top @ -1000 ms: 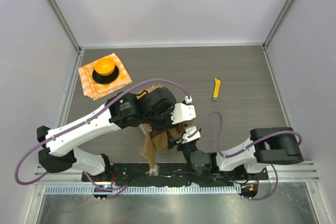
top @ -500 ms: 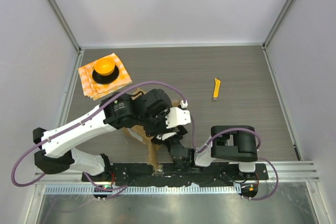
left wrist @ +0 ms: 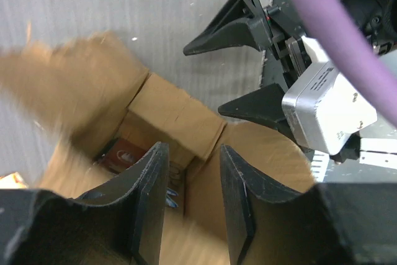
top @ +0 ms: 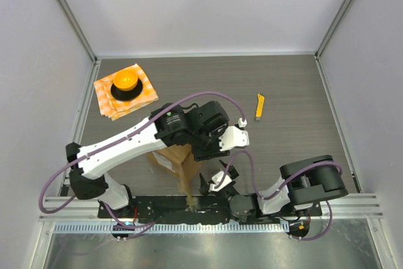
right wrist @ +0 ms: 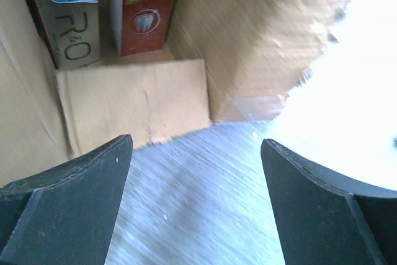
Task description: Unpack the express box
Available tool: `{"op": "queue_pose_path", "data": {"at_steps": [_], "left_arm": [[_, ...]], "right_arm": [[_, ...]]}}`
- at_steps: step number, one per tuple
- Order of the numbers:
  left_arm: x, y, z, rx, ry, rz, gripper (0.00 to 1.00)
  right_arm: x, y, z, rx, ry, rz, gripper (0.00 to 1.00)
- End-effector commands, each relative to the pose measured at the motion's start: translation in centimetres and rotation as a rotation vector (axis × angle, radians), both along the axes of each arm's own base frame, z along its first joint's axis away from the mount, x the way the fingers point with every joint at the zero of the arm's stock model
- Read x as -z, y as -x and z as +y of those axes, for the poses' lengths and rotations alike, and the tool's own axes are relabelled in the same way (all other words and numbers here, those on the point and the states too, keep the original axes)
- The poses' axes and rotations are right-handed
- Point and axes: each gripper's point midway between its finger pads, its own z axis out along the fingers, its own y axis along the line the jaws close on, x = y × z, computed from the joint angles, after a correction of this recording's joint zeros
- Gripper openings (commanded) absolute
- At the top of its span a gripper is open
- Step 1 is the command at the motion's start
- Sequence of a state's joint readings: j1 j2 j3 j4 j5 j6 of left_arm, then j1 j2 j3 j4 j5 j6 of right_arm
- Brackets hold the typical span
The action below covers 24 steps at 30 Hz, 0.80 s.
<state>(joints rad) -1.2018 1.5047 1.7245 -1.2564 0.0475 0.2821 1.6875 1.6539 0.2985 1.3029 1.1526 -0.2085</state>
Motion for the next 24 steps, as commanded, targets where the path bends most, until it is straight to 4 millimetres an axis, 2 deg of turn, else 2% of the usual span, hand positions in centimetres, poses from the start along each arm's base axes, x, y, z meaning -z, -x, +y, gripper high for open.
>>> {"op": "queue_pose_path", "data": {"at_steps": [1, 2, 4, 5, 6, 7, 8, 10, 14, 16, 18, 19, 21, 24], "left_arm": [[0.7, 2.5, -1.7, 0.038, -0.006, 0.164, 0.41], [0.7, 2.6, -2.0, 0.041, -0.005, 0.166, 0.41], [0.6, 2.9, -2.8, 0.054, -0.004, 0.177, 0.41], [0.0, 3.2, -3.4, 0.067, 0.020, 0.183, 0.41], [0.5, 3.3, -4.2, 0.077, 0.004, 0.187, 0.41], [0.3, 3.9, -4.6, 0.098, -0.001, 0.183, 0.41], [-0.5, 3.6, -5.1, 0.108, 0.010, 0.152, 0.41], [-0.7, 3.5, -5.0, 0.109, 0.003, 0.144, 0.40], [-1.8, 2.8, -3.6, 0.102, 0.024, 0.077, 0.41], [-3.0, 1.4, -2.6, 0.056, 0.053, 0.015, 0.41], [-3.0, 0.3, -1.6, 0.012, 0.054, 0.007, 0.41], [-3.0, -1.0, -0.8, -0.028, 0.055, 0.004, 0.41], [-2.7, -1.6, 0.4, -0.057, 0.052, 0.011, 0.41], [-2.2, -1.7, 1.5, -0.066, 0.039, 0.006, 0.41]], "right_arm": [[-4.4, 0.1, -3.7, 0.119, -0.443, 0.118, 0.90], [-4.9, 0.2, -4.2, 0.111, -0.492, 0.139, 0.89], [-4.5, 0.1, -5.3, 0.110, -0.492, 0.145, 0.88], [-4.7, 0.0, -5.7, 0.118, -0.511, 0.152, 0.88], [-4.5, -0.1, -6.1, 0.123, -0.505, 0.151, 0.88], [-4.5, -0.1, -6.3, 0.128, -0.505, 0.151, 0.88], [-4.6, -0.2, -6.3, 0.129, -0.506, 0.149, 0.88], [-5.3, -0.1, -6.2, 0.119, -0.514, 0.145, 0.88], [-6.3, 0.1, -5.4, 0.070, -0.519, 0.130, 0.89], [-6.5, 0.0, -4.8, 0.061, -0.510, 0.118, 0.91], [-6.7, 0.1, -4.4, 0.056, -0.507, 0.114, 0.94], [-6.5, 0.2, -4.3, 0.053, -0.497, 0.111, 0.95], [-6.3, 0.1, -4.4, 0.052, -0.496, 0.113, 1.00], [-6.4, 0.1, -4.4, 0.029, -0.477, 0.097, 1.00]]}}
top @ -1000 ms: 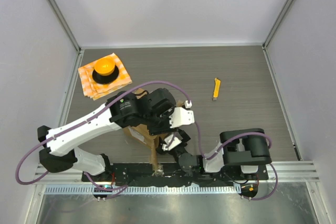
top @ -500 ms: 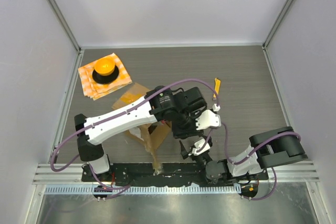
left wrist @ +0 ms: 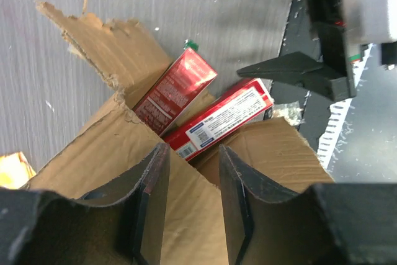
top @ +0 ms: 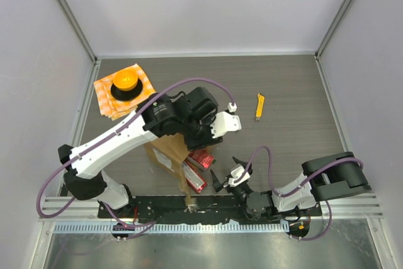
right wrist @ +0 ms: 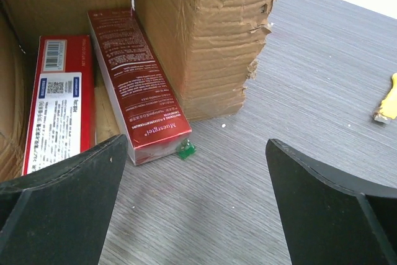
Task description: Unpack the express box
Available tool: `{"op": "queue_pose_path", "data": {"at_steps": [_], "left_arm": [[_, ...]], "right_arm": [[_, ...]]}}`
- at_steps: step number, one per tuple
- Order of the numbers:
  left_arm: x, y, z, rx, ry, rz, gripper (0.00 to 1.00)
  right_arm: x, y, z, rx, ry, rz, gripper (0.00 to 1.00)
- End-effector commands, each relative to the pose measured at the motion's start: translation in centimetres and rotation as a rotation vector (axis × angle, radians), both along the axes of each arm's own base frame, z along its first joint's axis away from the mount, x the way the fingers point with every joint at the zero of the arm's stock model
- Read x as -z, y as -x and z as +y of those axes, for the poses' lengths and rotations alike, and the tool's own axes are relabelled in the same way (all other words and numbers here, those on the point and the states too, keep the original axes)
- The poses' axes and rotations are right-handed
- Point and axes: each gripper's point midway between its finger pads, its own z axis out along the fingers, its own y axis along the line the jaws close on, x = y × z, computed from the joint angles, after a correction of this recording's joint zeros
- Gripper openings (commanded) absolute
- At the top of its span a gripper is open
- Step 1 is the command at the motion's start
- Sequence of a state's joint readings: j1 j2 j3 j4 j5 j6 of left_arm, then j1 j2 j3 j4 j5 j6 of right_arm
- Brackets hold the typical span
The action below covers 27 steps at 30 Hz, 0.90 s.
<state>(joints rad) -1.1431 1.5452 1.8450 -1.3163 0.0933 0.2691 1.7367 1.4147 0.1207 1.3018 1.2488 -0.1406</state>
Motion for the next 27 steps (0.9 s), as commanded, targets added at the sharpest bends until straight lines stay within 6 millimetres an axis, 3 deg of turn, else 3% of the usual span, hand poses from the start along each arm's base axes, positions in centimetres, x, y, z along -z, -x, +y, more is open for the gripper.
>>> {"op": "queue_pose_path", "data": {"at_steps": [1, 3, 5, 6, 7, 8, 9, 10, 12, 13, 15, 16, 18, 22, 27], "left_arm": [[-0.1, -0.8, 1.9, -0.028, -0.004, -0.043, 0.40], [0.3, -1.1, 2.3, -0.034, -0.007, -0.061, 0.41], [0.8, -1.8, 2.8, -0.059, -0.015, -0.077, 0.40], [0.7, -2.2, 3.0, -0.078, -0.013, -0.084, 0.40], [0.7, -2.5, 3.2, -0.092, -0.013, -0.085, 0.40], [0.9, -2.6, 3.3, -0.100, -0.014, -0.084, 0.40], [0.8, -2.9, 3.5, -0.111, -0.009, -0.086, 0.40], [0.8, -3.0, 3.6, -0.114, -0.008, -0.088, 0.40], [0.9, -3.1, 3.8, -0.120, -0.007, -0.089, 0.41], [0.8, -3.0, 3.9, -0.123, -0.001, -0.090, 0.41], [0.9, -2.9, 4.0, -0.126, -0.002, -0.085, 0.41], [0.8, -2.8, 4.1, -0.126, 0.002, -0.083, 0.40], [0.7, -2.7, 4.2, -0.125, 0.007, -0.084, 0.40], [0.8, -2.4, 4.3, -0.124, 0.010, -0.072, 0.40], [0.6, -1.9, 4.5, -0.117, 0.023, -0.059, 0.40]], "right_arm": [[-5.3, 0.2, 1.2, -0.048, -0.356, 0.040, 1.00], [-5.6, 0.0, 1.1, -0.068, -0.383, 0.045, 1.00], [-4.5, 0.0, 2.0, -0.114, -0.310, 0.051, 1.00], [-5.4, -0.9, 2.3, -0.104, -0.396, 0.094, 1.00], [-3.1, -1.1, 2.8, -0.123, -0.273, 0.127, 1.00], [-2.8, -1.1, 3.8, -0.182, -0.259, 0.166, 1.00], [-3.7, -2.5, 4.0, -0.166, -0.307, 0.192, 1.00], [-3.0, -2.9, 3.9, -0.169, -0.262, 0.202, 1.00], [-3.6, -2.8, 5.1, -0.241, -0.237, 0.212, 1.00], [-2.7, -3.5, 4.8, -0.227, -0.183, 0.229, 1.00], [-3.0, -3.2, 6.0, -0.288, -0.154, 0.244, 1.00], [-1.8, -3.5, 6.1, -0.290, -0.102, 0.264, 1.00], [-1.4, -3.5, 7.1, -0.320, -0.070, 0.286, 0.98], [0.8, -4.4, 7.5, -0.317, 0.020, 0.325, 0.97], [1.3, -6.5, 7.6, -0.297, 0.071, 0.327, 0.97]]}}
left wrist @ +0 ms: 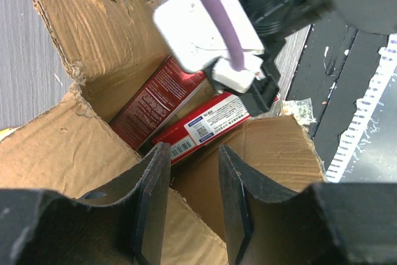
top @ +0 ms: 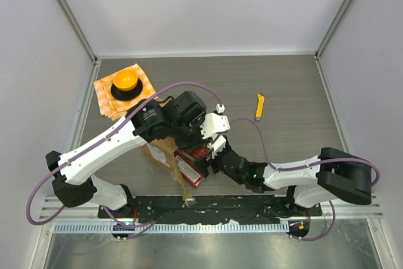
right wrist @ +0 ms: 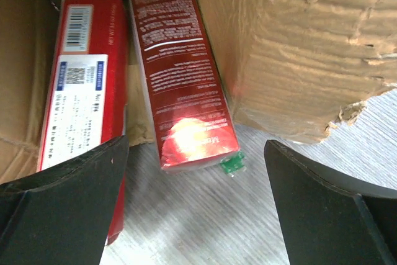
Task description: Unpack the express box
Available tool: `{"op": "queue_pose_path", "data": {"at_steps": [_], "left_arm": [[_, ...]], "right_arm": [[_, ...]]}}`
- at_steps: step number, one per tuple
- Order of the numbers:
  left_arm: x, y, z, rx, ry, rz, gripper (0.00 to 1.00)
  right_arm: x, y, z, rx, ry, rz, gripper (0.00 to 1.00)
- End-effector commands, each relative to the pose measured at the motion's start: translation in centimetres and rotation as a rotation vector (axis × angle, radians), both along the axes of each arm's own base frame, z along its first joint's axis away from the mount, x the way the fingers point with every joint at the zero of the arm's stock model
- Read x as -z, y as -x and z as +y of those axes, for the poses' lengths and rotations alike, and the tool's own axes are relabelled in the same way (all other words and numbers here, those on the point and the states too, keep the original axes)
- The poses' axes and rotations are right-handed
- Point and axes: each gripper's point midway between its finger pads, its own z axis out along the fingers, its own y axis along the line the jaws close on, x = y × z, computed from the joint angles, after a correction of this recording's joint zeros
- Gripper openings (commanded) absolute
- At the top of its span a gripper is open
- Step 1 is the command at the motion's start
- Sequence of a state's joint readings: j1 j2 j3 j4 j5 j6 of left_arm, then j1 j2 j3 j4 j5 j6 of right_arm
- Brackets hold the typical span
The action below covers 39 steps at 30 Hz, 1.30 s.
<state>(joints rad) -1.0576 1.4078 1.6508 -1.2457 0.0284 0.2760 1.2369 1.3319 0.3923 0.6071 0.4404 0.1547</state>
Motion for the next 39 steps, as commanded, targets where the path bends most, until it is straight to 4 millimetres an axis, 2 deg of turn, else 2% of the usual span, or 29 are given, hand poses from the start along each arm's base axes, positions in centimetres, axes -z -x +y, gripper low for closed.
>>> {"op": "queue_pose_path", "data": {"at_steps": [1, 2, 11, 15, 21, 22, 25, 26, 28, 31, 32, 34, 35, 36, 37, 38, 39], "left_arm": [[-0.7, 0.4, 0.5, -0.001, 0.034, 0.003, 0.40], [-0.9, 0.5, 0.6, -0.002, 0.038, -0.003, 0.40], [-0.9, 0.6, 0.6, 0.001, 0.049, -0.002, 0.40], [-1.1, 0.6, 0.6, -0.001, 0.056, -0.005, 0.40], [-1.2, 0.5, 0.6, -0.008, 0.064, -0.010, 0.40], [-1.2, 0.4, 0.6, -0.008, 0.063, -0.014, 0.40], [-0.9, 0.2, 0.7, -0.011, 0.052, -0.025, 0.40], [-0.8, 0.1, 0.7, -0.011, 0.049, -0.028, 0.40], [-0.3, -0.1, 0.9, -0.019, 0.031, -0.035, 0.40], [0.3, -1.5, 1.7, -0.066, -0.020, -0.093, 0.39], [0.9, -2.0, 1.8, -0.082, -0.041, -0.108, 0.38], [1.2, -3.4, 2.6, -0.145, -0.090, -0.165, 0.36], [1.8, -3.5, 2.8, -0.152, -0.119, -0.152, 0.35], [1.9, -3.5, 2.9, -0.160, -0.121, -0.142, 0.35], [2.0, -3.7, 3.1, -0.170, -0.123, -0.142, 0.34], [2.2, -3.8, 3.2, -0.175, -0.130, -0.146, 0.34], [1.9, -4.0, 3.2, -0.183, -0.114, -0.158, 0.34]], "right_arm": [[-0.8, -1.0, 1.5, -0.058, -0.002, 0.013, 0.97], [-0.8, -1.6, 1.5, -0.053, 0.000, 0.020, 0.97], [1.0, -1.5, 3.8, -0.147, 0.035, 0.095, 0.90], [2.3, -1.5, 4.1, -0.147, 0.059, 0.126, 0.87], [3.4, -2.2, 3.8, -0.117, 0.082, 0.176, 0.74], [3.4, -2.4, 3.7, -0.111, 0.080, 0.179, 0.68], [2.9, -2.7, 3.2, -0.091, 0.078, 0.178, 0.54], [1.6, -2.7, 3.0, -0.085, 0.055, 0.161, 0.51], [0.9, -2.8, 2.0, -0.058, 0.056, 0.150, 0.49], [-1.1, -2.7, 0.2, -0.011, 0.053, 0.139, 0.48], [-1.7, -2.4, -1.0, 0.025, 0.055, 0.161, 0.47], [-2.4, -3.0, -3.0, 0.134, 0.078, 0.172, 0.48], [-1.6, -2.3, -4.7, 0.166, 0.133, 0.217, 0.48], [-2.8, -1.9, -5.3, 0.192, 0.084, 0.233, 0.48], [-3.0, -1.6, -6.1, 0.219, 0.071, 0.248, 0.48], [-2.5, -1.1, -7.8, 0.262, 0.110, 0.268, 0.47], [-3.6, -0.9, -8.7, 0.302, 0.050, 0.281, 0.47]]}}
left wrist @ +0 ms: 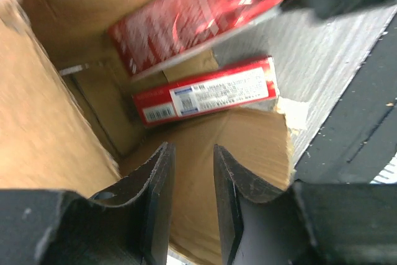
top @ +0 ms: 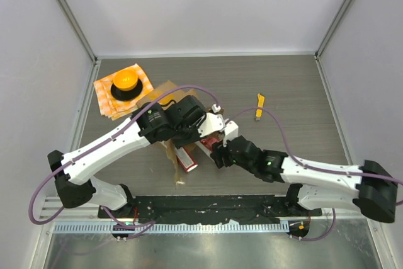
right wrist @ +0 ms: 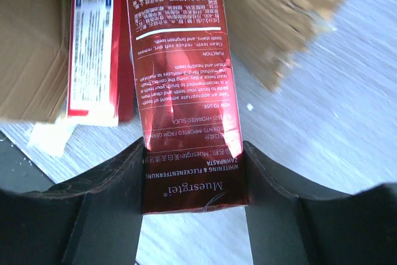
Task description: Unpack the express box
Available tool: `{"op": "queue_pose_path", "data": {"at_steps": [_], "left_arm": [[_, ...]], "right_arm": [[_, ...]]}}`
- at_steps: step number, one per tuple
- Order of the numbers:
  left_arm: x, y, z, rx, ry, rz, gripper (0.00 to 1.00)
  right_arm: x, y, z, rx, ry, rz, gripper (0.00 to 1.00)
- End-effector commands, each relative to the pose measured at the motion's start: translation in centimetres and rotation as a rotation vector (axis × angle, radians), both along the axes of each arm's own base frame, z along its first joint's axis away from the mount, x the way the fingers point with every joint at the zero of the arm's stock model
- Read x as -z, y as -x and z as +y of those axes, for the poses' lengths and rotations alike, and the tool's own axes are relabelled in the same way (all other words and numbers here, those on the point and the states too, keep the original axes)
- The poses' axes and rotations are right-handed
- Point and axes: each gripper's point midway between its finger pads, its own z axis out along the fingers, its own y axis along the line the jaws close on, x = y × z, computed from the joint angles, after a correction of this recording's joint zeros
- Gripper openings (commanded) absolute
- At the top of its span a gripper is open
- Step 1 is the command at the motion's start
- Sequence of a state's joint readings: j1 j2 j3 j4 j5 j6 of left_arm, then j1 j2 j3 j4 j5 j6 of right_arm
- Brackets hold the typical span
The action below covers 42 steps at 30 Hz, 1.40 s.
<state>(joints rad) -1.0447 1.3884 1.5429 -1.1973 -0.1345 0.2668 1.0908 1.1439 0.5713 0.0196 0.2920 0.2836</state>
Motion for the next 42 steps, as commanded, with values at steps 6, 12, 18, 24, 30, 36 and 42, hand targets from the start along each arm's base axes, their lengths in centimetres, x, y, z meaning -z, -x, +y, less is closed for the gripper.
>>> {"op": "queue_pose_path", "data": {"at_steps": [6, 12, 18, 24, 30, 36, 42], "left_arm": [[-0.1, -3.2, 2.6, -0.124, -0.040, -0.104, 0.35], [0.3, -4.2, 4.3, -0.159, -0.077, -0.142, 0.36], [0.7, -4.6, 5.1, -0.175, -0.109, -0.173, 0.35], [0.3, -4.7, 5.2, -0.170, -0.109, -0.181, 0.35], [-0.7, -4.3, 5.8, -0.173, -0.102, -0.188, 0.36], [-1.2, -3.2, 6.5, -0.169, -0.099, -0.161, 0.36], [-0.8, -3.1, 6.1, -0.164, -0.087, -0.145, 0.36]], "right_arm": [[-1.9, 0.7, -11.2, 0.468, 0.055, 0.076, 0.43], [-1.2, 0.8, -13.1, 0.624, 0.181, 0.131, 0.42], [-1.0, 1.4, -12.9, 0.667, 0.107, 0.184, 0.40], [-0.6, 1.0, -13.8, 0.777, 0.107, 0.177, 0.43], [1.8, -0.1, -13.3, 0.836, 0.192, 0.171, 0.54], [1.5, -2.0, -12.1, 0.833, 0.148, 0.129, 0.89], [-6.0, -2.7, -4.7, 0.486, 0.107, -0.032, 0.96]]}}
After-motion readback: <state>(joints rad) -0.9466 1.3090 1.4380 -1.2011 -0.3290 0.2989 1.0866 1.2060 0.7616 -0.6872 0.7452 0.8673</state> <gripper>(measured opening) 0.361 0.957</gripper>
